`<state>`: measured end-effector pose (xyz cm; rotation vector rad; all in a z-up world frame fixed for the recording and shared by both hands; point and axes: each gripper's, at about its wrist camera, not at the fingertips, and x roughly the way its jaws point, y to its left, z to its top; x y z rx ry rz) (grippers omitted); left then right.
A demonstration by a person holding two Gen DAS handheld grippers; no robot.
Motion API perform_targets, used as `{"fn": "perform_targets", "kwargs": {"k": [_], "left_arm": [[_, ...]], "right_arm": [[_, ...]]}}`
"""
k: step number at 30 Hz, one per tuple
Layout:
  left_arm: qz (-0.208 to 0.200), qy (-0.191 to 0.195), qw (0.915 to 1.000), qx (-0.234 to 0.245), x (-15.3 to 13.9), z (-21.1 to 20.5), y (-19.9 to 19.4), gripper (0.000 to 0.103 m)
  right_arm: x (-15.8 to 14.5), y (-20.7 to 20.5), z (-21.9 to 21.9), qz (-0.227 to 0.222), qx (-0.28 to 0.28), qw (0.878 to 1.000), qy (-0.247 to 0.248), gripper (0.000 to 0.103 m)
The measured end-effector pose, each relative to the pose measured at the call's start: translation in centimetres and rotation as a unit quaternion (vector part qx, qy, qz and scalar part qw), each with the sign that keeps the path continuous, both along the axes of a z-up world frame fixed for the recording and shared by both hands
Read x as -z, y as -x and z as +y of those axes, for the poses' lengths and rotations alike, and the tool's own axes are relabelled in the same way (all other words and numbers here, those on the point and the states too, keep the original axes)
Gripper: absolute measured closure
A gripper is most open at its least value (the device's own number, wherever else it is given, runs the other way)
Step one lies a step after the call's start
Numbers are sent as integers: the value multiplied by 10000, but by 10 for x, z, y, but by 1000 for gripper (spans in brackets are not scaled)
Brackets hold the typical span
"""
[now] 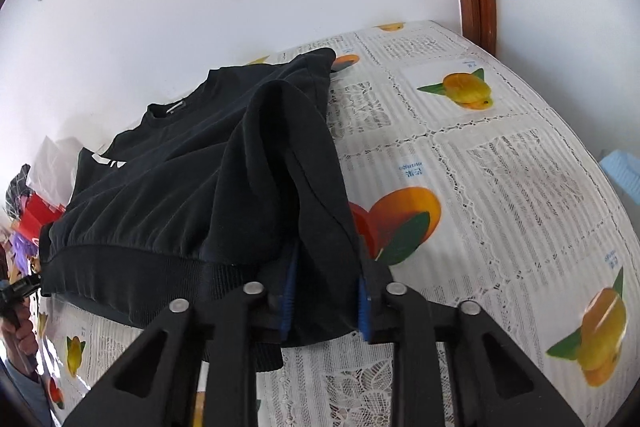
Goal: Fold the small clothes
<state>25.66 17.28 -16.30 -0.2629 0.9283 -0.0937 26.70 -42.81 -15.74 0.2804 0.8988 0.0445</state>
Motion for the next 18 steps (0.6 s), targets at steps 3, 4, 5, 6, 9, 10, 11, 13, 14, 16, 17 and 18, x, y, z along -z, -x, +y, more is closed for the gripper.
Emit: {"fn": "perform_targets", "kwargs": {"k": [3, 4, 5, 6, 9, 10, 11, 13, 14, 16, 17, 18], "left_arm": [[-45, -117, 9999, 6, -5, -3, 9, 92], [-44, -110, 9999, 5, -7, -3, 14, 92], [-35, -102, 9999, 1, -8, -3, 18, 92], [-18, -101, 9999, 0, -8, -3, 24, 92], [36, -185, 9998, 35, -7, -4, 43, 92], [40, -224, 9997, 53, -7, -5, 53, 92], [40, -261, 9996, 73, -7, -6, 60, 92], [42, -334, 9994, 97, -8, -8, 79, 92], [23, -367, 9993, 105, -8, -8, 88, 92], [12, -450, 9989, 120, -8, -8, 107, 92], [27, -454, 9989, 116, -7, -8, 114, 92], [47, -447, 9989, 118, -6, -7, 121, 92]], "right_arm": [[-5, 6, 8, -41, -37, 9997, 223, 88], [-6, 9, 11, -37, -61, 9995, 317, 88], [-7, 12, 13, -35, -88, 9992, 400, 88], [-8, 16, 14, -26, -110, 9989, 458, 88], [-10, 30, 16, 28, -189, 9986, 500, 89], [-11, 36, 15, 49, -212, 9985, 512, 89], [-12, 42, 15, 70, -233, 9983, 535, 89], [-12, 55, 16, 87, -258, 9977, 621, 89], [-13, 64, 17, 103, -267, 9972, 686, 89], [-13, 78, 19, 105, -278, 9966, 767, 89], [-13, 85, 20, 108, -294, 9963, 799, 88], [-14, 92, 20, 109, -314, 9960, 831, 88]]}}
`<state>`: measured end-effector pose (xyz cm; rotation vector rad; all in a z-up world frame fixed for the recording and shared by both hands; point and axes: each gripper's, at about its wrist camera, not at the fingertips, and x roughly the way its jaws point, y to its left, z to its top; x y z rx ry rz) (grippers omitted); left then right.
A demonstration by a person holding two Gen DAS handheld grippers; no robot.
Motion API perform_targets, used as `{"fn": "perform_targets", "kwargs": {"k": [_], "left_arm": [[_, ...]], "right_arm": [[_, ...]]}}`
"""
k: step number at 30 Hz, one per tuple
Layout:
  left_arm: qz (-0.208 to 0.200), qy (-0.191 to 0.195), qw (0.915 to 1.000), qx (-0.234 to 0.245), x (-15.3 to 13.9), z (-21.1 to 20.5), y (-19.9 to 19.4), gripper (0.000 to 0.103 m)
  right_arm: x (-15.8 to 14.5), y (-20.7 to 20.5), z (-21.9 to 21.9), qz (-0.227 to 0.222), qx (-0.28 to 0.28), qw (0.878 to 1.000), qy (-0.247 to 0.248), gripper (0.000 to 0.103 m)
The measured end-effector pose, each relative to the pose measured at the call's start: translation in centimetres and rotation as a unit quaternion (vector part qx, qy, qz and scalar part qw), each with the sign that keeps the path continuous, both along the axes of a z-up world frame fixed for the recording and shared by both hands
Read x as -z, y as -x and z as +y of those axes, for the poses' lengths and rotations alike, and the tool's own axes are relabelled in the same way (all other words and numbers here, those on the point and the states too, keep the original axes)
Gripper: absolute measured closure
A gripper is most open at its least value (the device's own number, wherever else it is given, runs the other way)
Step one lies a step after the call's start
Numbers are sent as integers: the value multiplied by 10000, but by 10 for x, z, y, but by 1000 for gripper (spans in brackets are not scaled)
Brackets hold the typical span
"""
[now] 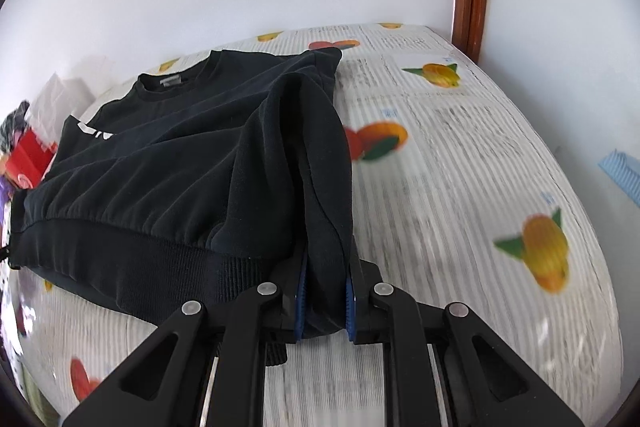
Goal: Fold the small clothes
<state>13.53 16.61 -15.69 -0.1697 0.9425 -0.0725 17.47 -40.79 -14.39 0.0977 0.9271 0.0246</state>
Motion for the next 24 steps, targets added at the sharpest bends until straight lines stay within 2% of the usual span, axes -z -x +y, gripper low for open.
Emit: {"fn": "perform_targets", "kwargs": {"k": [7, 9, 12, 15, 19, 24], "left_arm": [[30, 142, 9999, 45, -2, 5, 40, 89], [-63, 27, 9999, 106, -6, 3, 49, 84], [-255, -243, 9990, 272, -13, -3, 66, 84], [-397, -204, 9980, 440, -21, -8, 80, 81], [-614, -243, 9955, 682, -31, -20, 90, 81], [-561, -45, 9949, 832, -33, -32, 77, 80]], "right_arm": [[-11, 52, 1, -100, 133, 9993, 322, 81], [-18, 66, 0, -181, 173, 9988, 419, 80], [-26, 85, 1, -307, 182, 9987, 366, 78], [-30, 100, 7, -346, 35, 9989, 306, 77], [-30, 107, 22, -522, -192, 9980, 298, 72], [-25, 96, 32, -546, -203, 9982, 157, 71]]}}
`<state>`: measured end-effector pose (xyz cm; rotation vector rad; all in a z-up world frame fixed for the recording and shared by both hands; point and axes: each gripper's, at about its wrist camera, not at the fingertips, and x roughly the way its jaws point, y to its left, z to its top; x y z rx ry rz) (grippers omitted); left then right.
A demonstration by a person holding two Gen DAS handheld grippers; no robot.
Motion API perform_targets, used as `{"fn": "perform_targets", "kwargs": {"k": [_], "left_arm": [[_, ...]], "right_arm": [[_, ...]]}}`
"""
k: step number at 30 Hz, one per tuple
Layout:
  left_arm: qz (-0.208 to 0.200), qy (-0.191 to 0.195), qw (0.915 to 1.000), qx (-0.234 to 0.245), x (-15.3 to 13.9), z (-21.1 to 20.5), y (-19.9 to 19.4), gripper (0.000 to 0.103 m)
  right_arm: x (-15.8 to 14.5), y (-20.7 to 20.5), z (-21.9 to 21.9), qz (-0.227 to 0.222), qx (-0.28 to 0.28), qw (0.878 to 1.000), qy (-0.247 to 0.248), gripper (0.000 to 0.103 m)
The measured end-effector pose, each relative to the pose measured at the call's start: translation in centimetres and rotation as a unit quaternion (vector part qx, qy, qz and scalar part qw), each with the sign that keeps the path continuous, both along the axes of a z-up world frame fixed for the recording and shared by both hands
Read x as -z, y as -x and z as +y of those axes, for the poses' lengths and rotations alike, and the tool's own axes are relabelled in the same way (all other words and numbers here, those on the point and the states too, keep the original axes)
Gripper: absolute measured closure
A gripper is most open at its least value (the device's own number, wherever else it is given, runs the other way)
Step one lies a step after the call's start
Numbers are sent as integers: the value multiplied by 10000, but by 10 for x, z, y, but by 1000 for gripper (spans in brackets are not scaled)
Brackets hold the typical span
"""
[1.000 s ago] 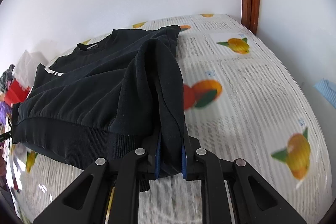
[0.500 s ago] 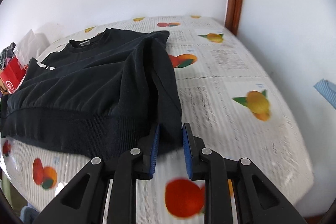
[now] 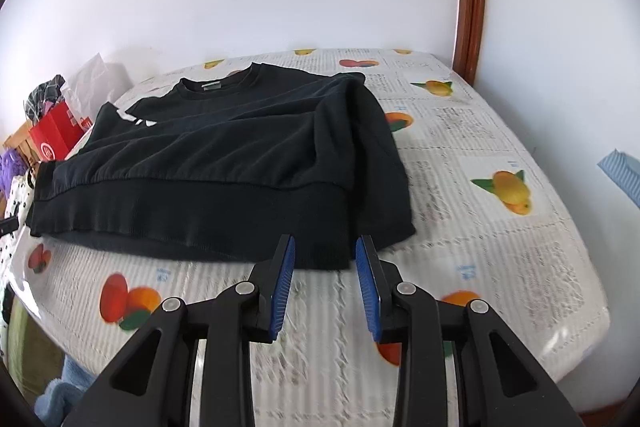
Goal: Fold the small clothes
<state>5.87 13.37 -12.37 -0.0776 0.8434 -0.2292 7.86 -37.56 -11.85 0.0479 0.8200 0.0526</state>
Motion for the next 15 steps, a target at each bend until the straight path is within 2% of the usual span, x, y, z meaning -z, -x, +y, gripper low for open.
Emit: {"fn": "perform_targets", "kwargs": {"k": [5, 10, 15], "left_arm": [[228, 144, 9996, -15, 8, -6, -21, 74], [499, 256, 9984, 17, 21, -8, -43, 71], [692, 347, 9969, 160, 33, -15, -59, 67]], "right_arm": [[6, -22, 3, 75, 93, 9997, -216, 68], [17, -41, 5, 176, 182, 9995, -209, 64], [28, -52, 6, 224, 195, 9992, -284, 63]]}}
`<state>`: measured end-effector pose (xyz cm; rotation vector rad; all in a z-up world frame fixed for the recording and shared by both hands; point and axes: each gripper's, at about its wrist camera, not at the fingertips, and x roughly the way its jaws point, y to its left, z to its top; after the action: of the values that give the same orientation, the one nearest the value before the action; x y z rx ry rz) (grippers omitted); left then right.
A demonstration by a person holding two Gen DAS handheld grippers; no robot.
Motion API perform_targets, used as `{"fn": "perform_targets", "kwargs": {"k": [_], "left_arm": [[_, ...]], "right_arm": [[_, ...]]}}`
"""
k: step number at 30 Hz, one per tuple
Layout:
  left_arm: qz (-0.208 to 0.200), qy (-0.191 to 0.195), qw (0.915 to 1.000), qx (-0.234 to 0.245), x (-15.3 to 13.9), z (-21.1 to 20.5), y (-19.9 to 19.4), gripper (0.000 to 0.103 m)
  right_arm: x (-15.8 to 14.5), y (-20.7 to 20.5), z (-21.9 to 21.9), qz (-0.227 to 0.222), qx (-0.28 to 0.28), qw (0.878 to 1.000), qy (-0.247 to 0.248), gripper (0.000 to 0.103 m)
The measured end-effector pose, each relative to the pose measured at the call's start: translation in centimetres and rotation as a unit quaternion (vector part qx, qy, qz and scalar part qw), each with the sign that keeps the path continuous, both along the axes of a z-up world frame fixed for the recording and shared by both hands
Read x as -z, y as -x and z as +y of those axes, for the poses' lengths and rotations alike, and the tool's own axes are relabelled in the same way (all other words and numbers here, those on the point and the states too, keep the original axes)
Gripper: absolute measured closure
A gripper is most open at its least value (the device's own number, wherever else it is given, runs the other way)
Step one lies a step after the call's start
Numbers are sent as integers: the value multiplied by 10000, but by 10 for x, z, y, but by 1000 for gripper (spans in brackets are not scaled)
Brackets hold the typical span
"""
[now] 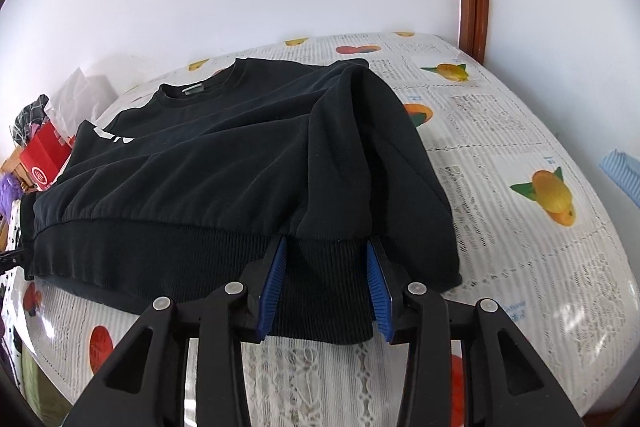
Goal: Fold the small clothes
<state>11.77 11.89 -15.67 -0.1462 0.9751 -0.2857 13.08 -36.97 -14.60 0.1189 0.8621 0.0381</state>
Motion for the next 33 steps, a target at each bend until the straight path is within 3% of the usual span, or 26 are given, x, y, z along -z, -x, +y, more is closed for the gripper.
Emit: {"fn": "perform_targets", "kwargs": {"k": [2, 3, 6, 12, 15, 21, 29, 33], "left_arm": [[33, -50, 10000, 74, -3, -2, -1, 70], [26, -46, 9999, 109, -6, -2, -1, 83], [-76, 73, 9998, 165, -18, -1, 4, 94], [-566, 179, 9981, 151, -53, -2, 12, 96], [-908, 216, 9956, 131, -74, -1, 7, 96], [-1108, 183, 9937, 62, -93, -1, -24, 96], [-771, 216, 9967, -129, -80, 1, -79, 95], [-501, 463, 9972, -299, -65, 9, -104, 94]], "right_arm": [[-1, -4, 1, 38, 9, 10000, 20, 65], [-2, -5, 0, 66, -7, 10000, 11, 68], [-7, -6, 1, 44, -74, 9999, 110, 87], [-39, 10, -10, -490, -137, 9982, -313, 90], [-63, 13, -8, -809, -182, 9962, -254, 91], [-95, -2, -4, -1165, -152, 9926, -320, 91], [-94, -50, -1, -1045, 34, 9929, -569, 92], [-80, -81, 0, -805, 109, 9952, -539, 92]]}}
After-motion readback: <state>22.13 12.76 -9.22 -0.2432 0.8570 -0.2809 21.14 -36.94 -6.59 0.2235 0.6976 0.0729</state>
